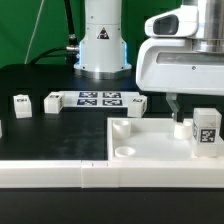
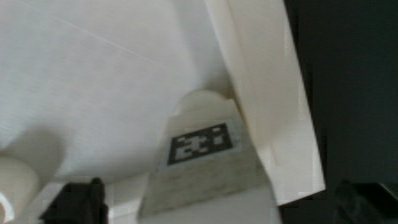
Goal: Assemble one leg
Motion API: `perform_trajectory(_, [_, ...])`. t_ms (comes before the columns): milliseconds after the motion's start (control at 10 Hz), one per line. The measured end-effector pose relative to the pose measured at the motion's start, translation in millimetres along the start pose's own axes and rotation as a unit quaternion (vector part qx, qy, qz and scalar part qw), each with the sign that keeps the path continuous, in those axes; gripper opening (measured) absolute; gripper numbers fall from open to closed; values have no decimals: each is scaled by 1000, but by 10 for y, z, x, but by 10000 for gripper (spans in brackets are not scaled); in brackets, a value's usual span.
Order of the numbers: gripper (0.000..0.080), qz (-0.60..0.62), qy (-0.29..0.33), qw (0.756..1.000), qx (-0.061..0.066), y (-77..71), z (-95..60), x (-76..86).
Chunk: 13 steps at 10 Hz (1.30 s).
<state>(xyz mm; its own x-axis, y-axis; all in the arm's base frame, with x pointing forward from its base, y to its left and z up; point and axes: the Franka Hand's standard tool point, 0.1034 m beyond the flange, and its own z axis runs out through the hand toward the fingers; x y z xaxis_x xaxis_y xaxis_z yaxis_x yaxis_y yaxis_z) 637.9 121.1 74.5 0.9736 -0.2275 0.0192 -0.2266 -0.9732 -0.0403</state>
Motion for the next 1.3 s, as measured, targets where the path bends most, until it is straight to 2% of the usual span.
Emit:
perform_trajectory(200, [649, -78, 2, 997, -6, 26, -1, 11])
perform_trajectory(300, [649, -77, 2, 997, -6, 29, -1, 12])
perform_trajectory(400, [520, -77, 2, 997, -6, 29, 0, 12])
perform_trajectory(500, [520, -76, 2, 997, -6, 30, 0, 12])
perform_trajectory(600, [380, -65, 2, 998, -6, 29, -1, 12])
perform_trajectory(700, [289, -55, 2, 998, -6, 30, 1, 10])
perform_trajectory(900, [289, -20, 3, 1000, -3, 40, 7, 14])
perform_trajectory(1000, [289, 51, 4, 999, 0, 39, 8, 16])
perform_trajectory(1300, [289, 237, 5, 971, 5, 49, 10, 23])
